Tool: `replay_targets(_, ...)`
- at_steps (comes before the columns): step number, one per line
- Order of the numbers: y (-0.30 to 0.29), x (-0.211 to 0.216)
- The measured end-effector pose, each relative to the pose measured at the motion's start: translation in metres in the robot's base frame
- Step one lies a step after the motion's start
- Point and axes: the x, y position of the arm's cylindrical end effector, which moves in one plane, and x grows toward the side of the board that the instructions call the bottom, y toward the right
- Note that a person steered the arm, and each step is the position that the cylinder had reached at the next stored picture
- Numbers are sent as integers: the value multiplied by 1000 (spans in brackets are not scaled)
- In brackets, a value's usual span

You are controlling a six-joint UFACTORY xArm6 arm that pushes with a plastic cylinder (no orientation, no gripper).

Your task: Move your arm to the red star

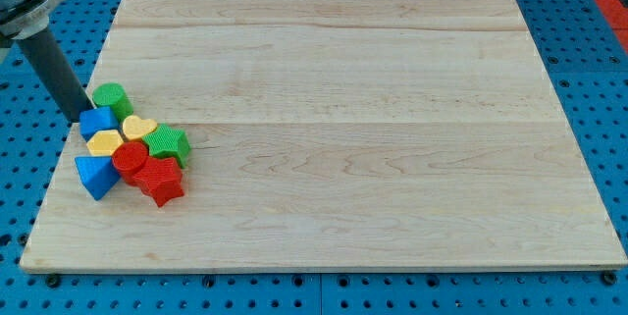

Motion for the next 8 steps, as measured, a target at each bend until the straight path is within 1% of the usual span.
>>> replay_targets(1, -4, 33)
replay_targets(2, -10, 55)
replay_targets(5, -17, 81)
replay_targets(6, -10, 92)
replay_targets(8, -8, 133)
